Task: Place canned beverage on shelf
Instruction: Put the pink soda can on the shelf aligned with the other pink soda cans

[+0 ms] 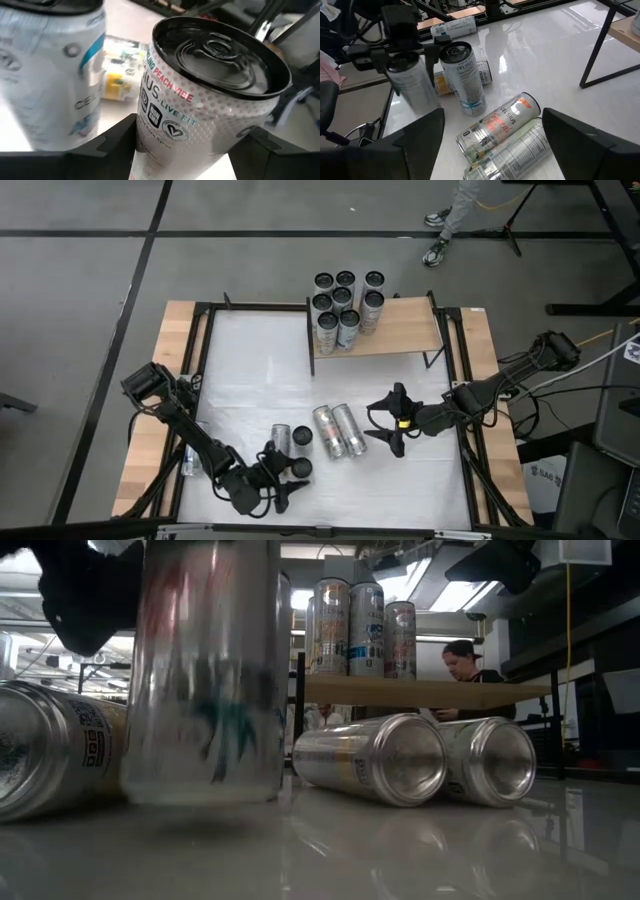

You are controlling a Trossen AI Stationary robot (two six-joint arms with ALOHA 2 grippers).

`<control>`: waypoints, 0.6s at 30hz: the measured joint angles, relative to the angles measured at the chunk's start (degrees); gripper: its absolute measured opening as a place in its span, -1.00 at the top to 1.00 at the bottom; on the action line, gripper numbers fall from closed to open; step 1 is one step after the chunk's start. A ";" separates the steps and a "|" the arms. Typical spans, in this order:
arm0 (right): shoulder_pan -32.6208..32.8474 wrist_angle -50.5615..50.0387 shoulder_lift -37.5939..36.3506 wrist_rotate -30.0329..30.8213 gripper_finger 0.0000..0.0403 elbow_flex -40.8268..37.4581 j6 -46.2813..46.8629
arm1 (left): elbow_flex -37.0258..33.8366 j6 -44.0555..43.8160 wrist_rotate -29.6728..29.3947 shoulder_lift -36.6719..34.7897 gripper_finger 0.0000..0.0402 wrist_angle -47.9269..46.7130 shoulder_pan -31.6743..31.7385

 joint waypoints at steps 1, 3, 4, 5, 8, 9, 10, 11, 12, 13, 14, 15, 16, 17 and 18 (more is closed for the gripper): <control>0.00 0.00 0.00 -0.04 -0.61 0.00 0.02 | 0.35 0.01 -0.04 0.00 -0.19 0.40 -0.01; 0.00 0.00 0.00 -0.04 -0.61 0.00 0.01 | 1.66 0.17 -0.05 0.00 -0.19 0.39 0.01; 0.00 0.00 0.00 -0.06 -0.61 0.00 0.00 | 2.60 0.20 -0.03 0.00 -0.19 0.43 0.06; 0.00 0.00 0.00 -0.07 -0.61 0.00 0.00 | 3.56 0.21 -0.10 0.00 -0.19 0.55 0.12; 0.00 0.00 0.00 -0.07 -0.61 0.00 0.00 | 7.00 2.18 -0.05 0.00 -0.19 0.62 0.35; 0.00 0.00 -0.02 -0.09 -0.61 0.00 0.00 | 8.30 3.36 -0.01 0.00 -0.19 0.54 0.48; 0.00 -0.02 -0.15 -0.09 -0.61 0.00 0.00 | 9.65 4.70 0.12 0.00 -0.19 0.56 0.68; 0.00 -0.04 -0.32 -0.09 -0.61 0.00 -0.02 | 11.11 6.03 0.22 0.00 -0.19 0.62 0.94; 0.00 -0.02 -0.59 -0.18 -0.61 0.00 -0.05 | 12.51 7.39 0.29 0.00 -0.19 0.62 1.24; 0.00 -0.03 -0.94 -0.61 -0.61 0.00 -0.11 | 13.95 8.66 0.29 0.00 -0.19 0.58 1.62; 0.00 -0.07 -1.40 -1.20 -0.61 0.00 -0.13 | 15.42 9.89 0.31 0.00 -0.19 0.20 2.07; 0.00 -0.09 -1.93 -1.64 -0.61 0.00 -0.15 | 17.02 11.17 0.51 0.00 -0.19 -0.56 2.64; 0.00 -0.09 -2.51 -1.96 -0.61 0.00 -0.13 | 18.49 12.33 1.12 0.00 -0.19 -1.33 3.35; 0.00 -0.09 -3.19 -2.38 -0.61 0.00 -0.12 | 19.93 13.38 1.92 0.00 -0.19 -1.99 4.15; 0.01 -0.13 -3.95 -2.66 -0.61 0.00 -0.13 | 21.30 14.28 2.73 0.00 -0.19 -2.61 5.07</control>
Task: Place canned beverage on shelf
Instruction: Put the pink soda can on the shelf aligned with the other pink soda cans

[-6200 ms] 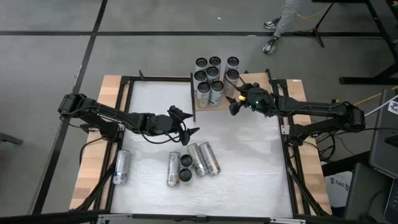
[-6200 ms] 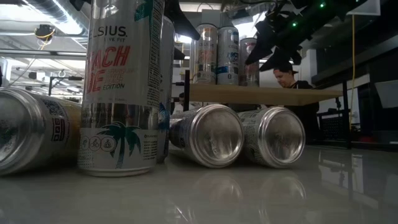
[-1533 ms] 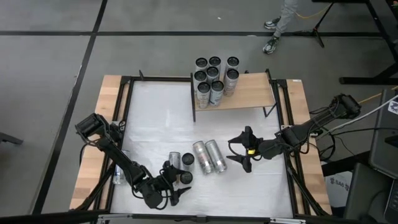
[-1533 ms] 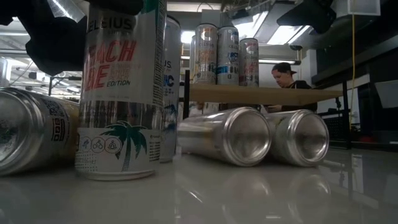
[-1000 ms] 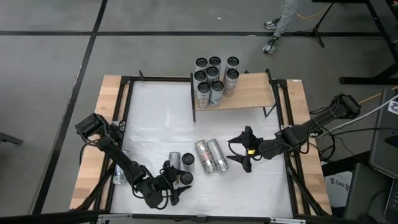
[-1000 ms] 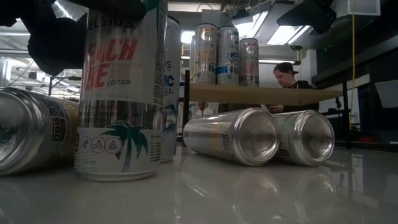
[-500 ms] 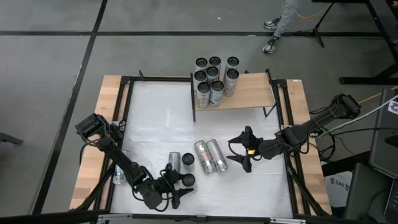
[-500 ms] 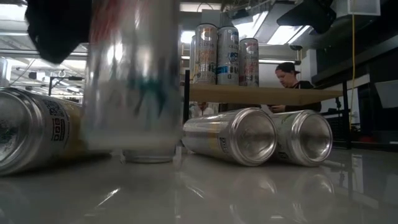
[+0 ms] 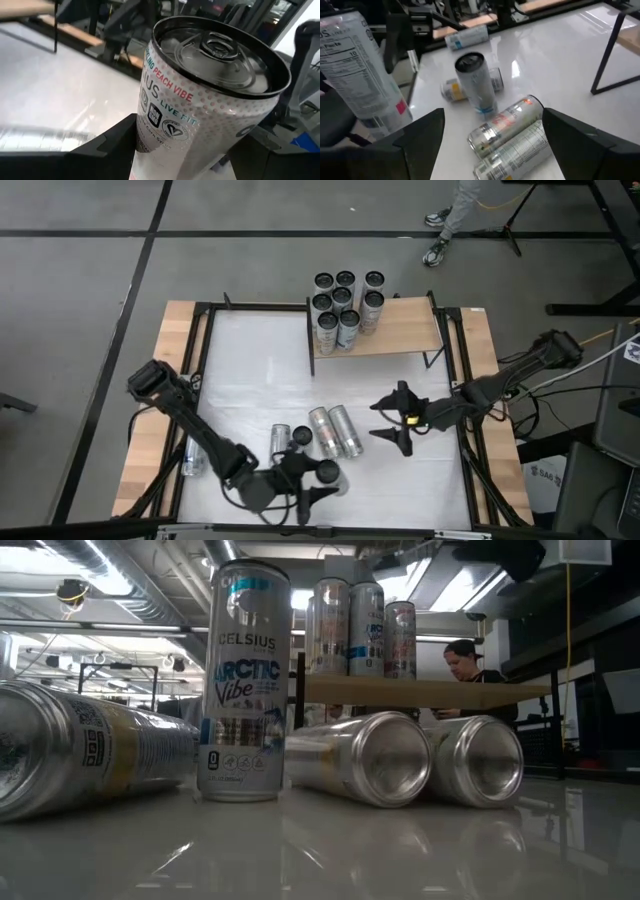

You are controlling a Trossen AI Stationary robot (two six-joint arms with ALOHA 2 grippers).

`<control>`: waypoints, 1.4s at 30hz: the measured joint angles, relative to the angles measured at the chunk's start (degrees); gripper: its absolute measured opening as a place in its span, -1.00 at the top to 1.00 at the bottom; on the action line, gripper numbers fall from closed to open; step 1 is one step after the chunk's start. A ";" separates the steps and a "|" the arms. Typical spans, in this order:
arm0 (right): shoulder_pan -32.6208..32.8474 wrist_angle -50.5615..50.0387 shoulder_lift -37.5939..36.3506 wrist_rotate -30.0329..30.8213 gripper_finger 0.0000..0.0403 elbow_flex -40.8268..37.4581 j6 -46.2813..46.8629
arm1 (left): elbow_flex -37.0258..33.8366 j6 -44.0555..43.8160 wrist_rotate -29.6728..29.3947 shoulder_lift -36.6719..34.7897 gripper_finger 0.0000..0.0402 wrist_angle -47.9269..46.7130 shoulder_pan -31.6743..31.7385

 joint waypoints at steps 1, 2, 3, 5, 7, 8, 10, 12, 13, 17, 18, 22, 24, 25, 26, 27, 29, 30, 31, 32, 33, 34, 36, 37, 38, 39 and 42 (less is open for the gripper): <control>0.01 0.00 -0.76 -0.02 -0.61 0.00 0.00 | 1.26 0.82 0.78 0.00 -0.19 -0.55 0.95; 0.01 0.02 -1.53 -0.02 -0.61 0.00 -0.02 | 2.43 1.49 1.72 0.00 -0.19 -0.98 2.03; 0.01 -0.02 -2.40 -0.02 -0.61 0.00 -0.08 | 3.55 2.13 2.83 0.00 -0.19 -1.39 3.16; -0.01 -0.10 -4.47 -0.03 -0.61 0.00 -0.77 | 5.44 2.58 5.02 0.00 -0.19 -1.83 5.58; -0.01 -0.07 -6.85 -0.01 -0.61 0.00 -2.17 | 6.91 2.60 7.26 0.00 -0.19 -2.58 8.12; -0.01 -0.07 -8.28 0.03 -0.61 0.00 -3.08 | 7.56 2.64 8.41 0.00 -0.19 -3.25 9.36; -0.01 -0.01 -11.33 0.12 -0.61 0.00 -4.54 | 8.62 2.62 10.39 0.00 -0.19 -5.18 11.79; -0.01 0.04 -14.50 1.56 -0.61 0.00 -6.00 | 9.00 2.62 12.31 0.00 -0.19 -5.86 14.24; -0.01 0.04 -16.01 3.15 -0.61 0.00 -6.55 | 9.00 2.62 13.16 0.00 -0.19 -5.86 15.42; -0.01 -0.01 -20.58 10.00 -0.61 0.02 -8.35 | 9.00 5.26 16.88 0.00 -0.19 -5.90 20.28; -0.01 0.01 -21.30 11.33 -0.61 0.02 -8.96 | 9.00 6.49 17.52 0.00 -0.19 -5.89 21.40; -0.01 -0.04 -22.75 13.57 -0.61 0.02 -12.28 | 9.00 12.17 18.13 0.00 -0.19 -6.04 25.62; -0.01 -0.05 -22.70 13.57 -0.61 0.02 -13.65 | 9.00 13.30 18.02 -0.02 -0.19 -7.11 27.54; -0.01 -0.06 -22.59 13.55 -0.61 0.02 -14.33 | 9.00 13.44 17.97 -0.04 -0.19 -7.95 28.39; -0.01 0.01 -22.25 13.57 -0.61 0.02 -14.92 | 9.00 13.48 17.93 -0.04 -0.19 -8.90 29.16; -0.01 0.12 -21.69 13.72 -0.61 0.02 -15.27 | 9.00 13.50 17.89 -0.04 -0.19 -9.93 29.89; -0.01 0.26 -20.37 15.77 -0.61 0.02 -16.44 | 9.00 13.53 17.79 -0.04 -0.19 -12.01 31.22; -0.01 0.30 -19.41 17.33 -0.61 0.02 -16.76 | 9.00 13.52 17.76 -0.04 -0.19 -12.74 31.73; -0.01 0.32 -18.30 19.29 -0.61 0.02 -17.04 | 9.00 13.54 17.77 -0.04 -0.19 -13.20 32.17; -0.01 0.34 -17.26 21.26 -0.61 0.02 -17.45 | 9.00 13.56 17.78 -0.04 -0.19 -13.58 32.53; -0.01 0.41 -16.18 22.91 -0.61 0.01 -17.59 | 9.00 13.75 17.79 -0.04 -0.19 -13.70 32.84; -0.01 1.03 -15.05 24.43 -0.61 0.00 -17.62 | 9.00 14.21 17.81 -0.04 -0.19 -13.67 33.09; -0.08 3.42 -13.01 27.53 -0.61 0.02 -17.75 | 9.00 14.45 17.80 -0.04 -0.19 -13.75 33.32; -0.13 4.56 -11.79 28.75 -0.61 0.02 -18.08 | 9.00 14.47 17.80 -0.04 -0.19 -13.84 33.45; -0.18 6.10 -10.49 29.64 -0.61 0.02 -18.48 | 9.02 14.47 17.80 -0.04 -0.19 -14.06 33.52; -0.49 7.48 -9.33 30.07 -0.61 0.02 -19.49 | 9.01 14.47 17.82 -0.04 -0.19 -14.33 33.55; -2.07 11.53 -6.95 29.33 -0.61 0.02 -21.21 | 9.00 14.45 17.78 -0.04 -0.19 -14.64 33.44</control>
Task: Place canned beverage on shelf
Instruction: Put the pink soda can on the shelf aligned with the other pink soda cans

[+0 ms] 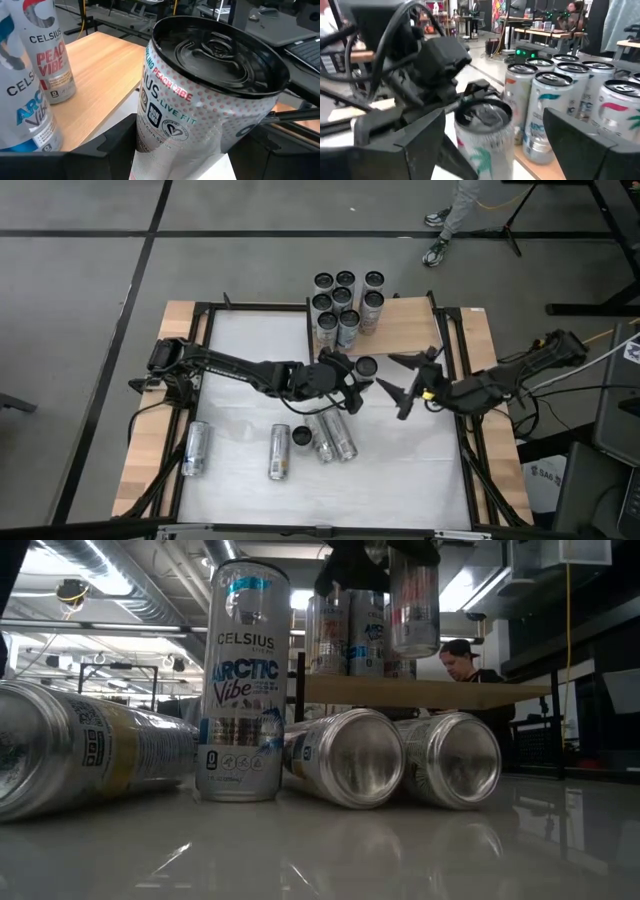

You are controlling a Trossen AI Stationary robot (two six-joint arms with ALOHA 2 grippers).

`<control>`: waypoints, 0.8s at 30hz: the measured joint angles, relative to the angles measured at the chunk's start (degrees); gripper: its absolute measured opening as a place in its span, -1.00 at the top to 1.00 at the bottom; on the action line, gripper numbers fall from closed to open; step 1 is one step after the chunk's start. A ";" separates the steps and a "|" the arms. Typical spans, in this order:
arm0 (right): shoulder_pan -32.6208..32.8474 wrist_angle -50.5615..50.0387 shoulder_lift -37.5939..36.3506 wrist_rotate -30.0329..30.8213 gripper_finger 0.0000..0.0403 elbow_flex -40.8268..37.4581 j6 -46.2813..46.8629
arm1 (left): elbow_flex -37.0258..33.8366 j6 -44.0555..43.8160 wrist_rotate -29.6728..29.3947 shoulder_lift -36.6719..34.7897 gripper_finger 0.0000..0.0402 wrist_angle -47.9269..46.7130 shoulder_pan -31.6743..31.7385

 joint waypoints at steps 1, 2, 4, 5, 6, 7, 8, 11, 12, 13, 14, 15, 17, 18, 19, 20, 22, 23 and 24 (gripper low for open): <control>-0.71 1.23 0.41 -0.76 -0.61 0.00 -0.05 | 0.01 -0.01 -0.08 0.00 -0.19 -0.03 -0.12; -1.51 2.07 0.76 -1.67 -0.61 0.00 -0.05 | 0.00 -0.01 -0.24 0.00 -0.19 -0.04 -0.27; -3.27 2.52 1.15 -4.00 -0.61 0.00 -0.02 | 0.02 0.00 -0.28 0.00 -0.19 0.00 -0.42; -4.11 2.17 1.20 -5.10 -0.61 0.00 0.25 | 0.02 0.00 -0.30 0.00 -0.19 -0.10 -0.53; -4.97 2.11 1.20 -6.55 -0.61 0.00 0.72 | 0.02 -0.01 -0.28 0.00 -0.19 -0.15 -0.67; -5.86 2.23 1.20 -8.16 -0.61 0.00 1.60 | 0.02 -0.02 -0.30 0.00 -0.19 -0.14 -0.81; -6.72 2.35 1.16 -10.24 -0.61 0.00 2.17 | 0.02 -0.01 -0.29 0.00 -0.19 -0.09 -0.88; -9.06 2.25 1.18 -17.35 -0.61 0.00 3.26 | 0.02 0.02 -0.29 0.00 -0.19 -0.07 -1.18; -9.62 2.16 1.22 -19.20 -0.61 0.00 3.26 | 0.02 0.02 -0.28 0.00 -0.19 -0.09 -1.25; -10.11 2.21 1.46 -20.37 -0.61 0.00 3.28 | 0.02 0.02 -0.27 0.00 -0.19 -0.11 -1.29; -10.64 2.22 1.62 -21.27 -0.61 0.00 3.27 | 0.02 0.02 -0.19 0.00 -0.19 -0.10 -1.45; -10.94 1.93 1.71 -21.84 -0.61 0.00 3.25 | 0.02 0.02 -0.08 0.00 -0.19 -0.04 -1.59; -11.19 1.31 1.88 -22.51 -0.61 0.00 3.19 | 0.02 0.03 -0.05 0.00 -0.19 -0.04 -1.86; -11.19 1.13 2.01 -22.55 -0.61 0.00 3.19 | 0.02 0.02 -0.02 0.00 -0.19 -0.04 -1.98; -11.19 0.44 2.07 -22.56 -0.61 0.04 3.27 | 0.02 0.03 -0.07 0.00 -0.19 -0.08 -2.20; -11.18 0.07 2.15 -22.68 -0.61 0.06 3.27 | 0.02 0.06 -0.07 0.00 -0.19 -0.40 -2.34; -11.08 -0.67 2.37 -22.99 -0.61 0.07 3.44 | 0.02 0.21 0.16 0.00 -0.19 -0.49 -2.62; -11.08 -0.60 2.54 -23.68 -0.61 0.07 3.51 | 0.02 0.21 0.17 0.02 -0.19 -0.52 -2.76; -11.08 -0.54 2.59 -24.24 -0.61 0.08 3.57 | 0.02 0.21 0.11 0.02 -0.19 -0.65 -2.93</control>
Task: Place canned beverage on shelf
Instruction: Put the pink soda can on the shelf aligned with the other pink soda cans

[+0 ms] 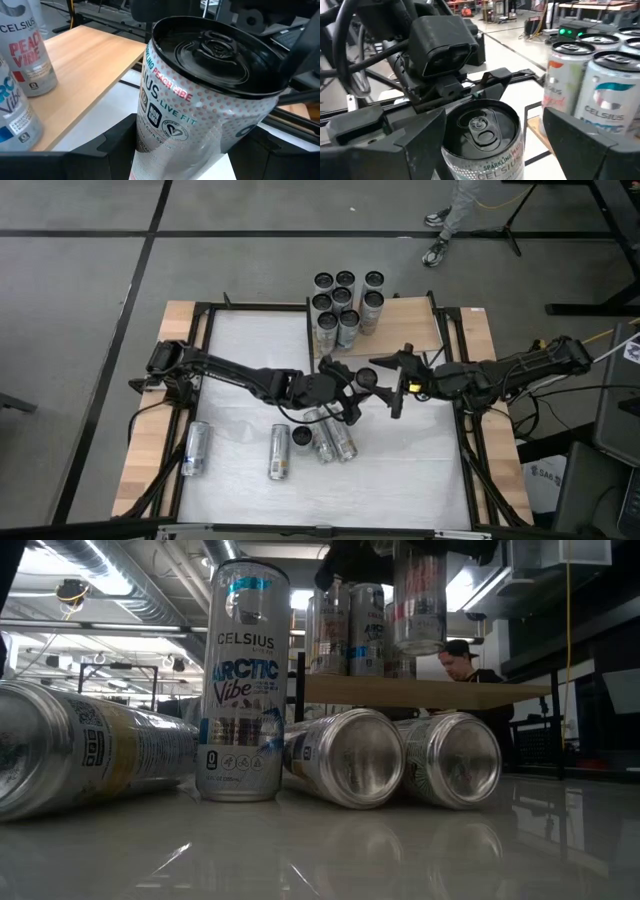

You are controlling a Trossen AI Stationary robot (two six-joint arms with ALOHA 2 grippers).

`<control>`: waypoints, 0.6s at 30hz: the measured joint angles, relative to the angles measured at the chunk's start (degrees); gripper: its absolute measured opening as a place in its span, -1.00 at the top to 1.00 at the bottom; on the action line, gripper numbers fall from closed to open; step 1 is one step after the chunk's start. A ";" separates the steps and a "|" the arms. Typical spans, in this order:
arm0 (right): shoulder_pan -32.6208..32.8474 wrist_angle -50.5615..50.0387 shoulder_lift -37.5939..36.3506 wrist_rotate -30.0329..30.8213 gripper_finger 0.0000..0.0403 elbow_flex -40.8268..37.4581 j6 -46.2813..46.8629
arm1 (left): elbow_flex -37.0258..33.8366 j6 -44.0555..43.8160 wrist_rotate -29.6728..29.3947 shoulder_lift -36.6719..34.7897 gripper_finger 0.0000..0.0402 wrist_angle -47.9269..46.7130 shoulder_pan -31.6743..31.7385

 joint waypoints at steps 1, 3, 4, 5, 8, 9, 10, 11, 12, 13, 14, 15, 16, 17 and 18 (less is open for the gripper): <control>0.00 -0.04 0.01 -0.65 -0.61 0.01 -0.03 | 0.00 0.00 -0.02 -0.01 -0.19 0.00 -0.06; 0.00 -0.09 0.16 -2.28 -0.61 0.01 -0.05 | 0.00 0.00 0.07 0.01 -0.19 0.17 -0.12; 0.00 -0.01 0.46 -3.02 -0.61 0.06 -0.04 | -0.02 0.00 0.06 0.01 -0.19 0.09 -0.14; 0.00 0.06 0.65 -3.57 -0.61 0.09 -0.05 | -0.02 0.00 0.05 0.01 -0.19 -0.06 -0.14; 0.00 -0.17 0.69 -3.88 -0.61 0.09 -0.07 | -0.02 0.00 0.05 0.03 -0.19 0.01 -0.12; -0.02 -0.08 0.68 -3.90 -0.61 0.09 -0.07 | -0.02 0.00 0.01 0.03 -0.19 0.03 -0.12; -0.02 -0.01 0.68 -3.89 -0.61 0.09 -0.08 | -0.02 0.00 -0.04 0.03 -0.19 0.06 -0.12; 0.00 0.00 0.64 -3.78 -0.61 0.09 -0.13 | -0.02 0.00 -0.04 0.03 -0.19 0.03 -0.12; 0.00 0.00 0.48 -3.53 -0.61 0.07 -0.21 | -0.02 -0.02 -0.06 0.03 -0.19 -0.08 -0.10; 0.00 -0.02 0.23 -3.29 -0.61 0.02 -0.40 | -0.02 -0.04 -0.12 0.03 -0.19 -0.19 -0.10; 0.00 -0.02 -0.06 -3.07 -0.61 -0.02 -0.54 | -0.02 -0.08 -0.21 0.03 -0.19 -0.23 -0.08; 0.00 -0.04 -0.29 -2.96 -0.61 -0.04 -0.62 | -0.02 -0.20 -0.32 0.03 -0.19 -0.25 -0.06; 0.00 -0.01 -0.57 -2.63 -0.61 -0.04 -0.64 | -0.02 -0.25 -0.42 0.03 -0.19 -0.25 -0.04; -0.02 0.08 -0.80 -2.58 -0.61 -0.08 -0.66 | -0.01 -0.40 -0.45 0.01 -0.19 -0.25 -0.05; 0.00 0.36 -1.00 -2.62 -0.61 -0.15 -0.71 | 0.00 -0.46 -0.48 -0.02 -0.19 -0.26 -0.05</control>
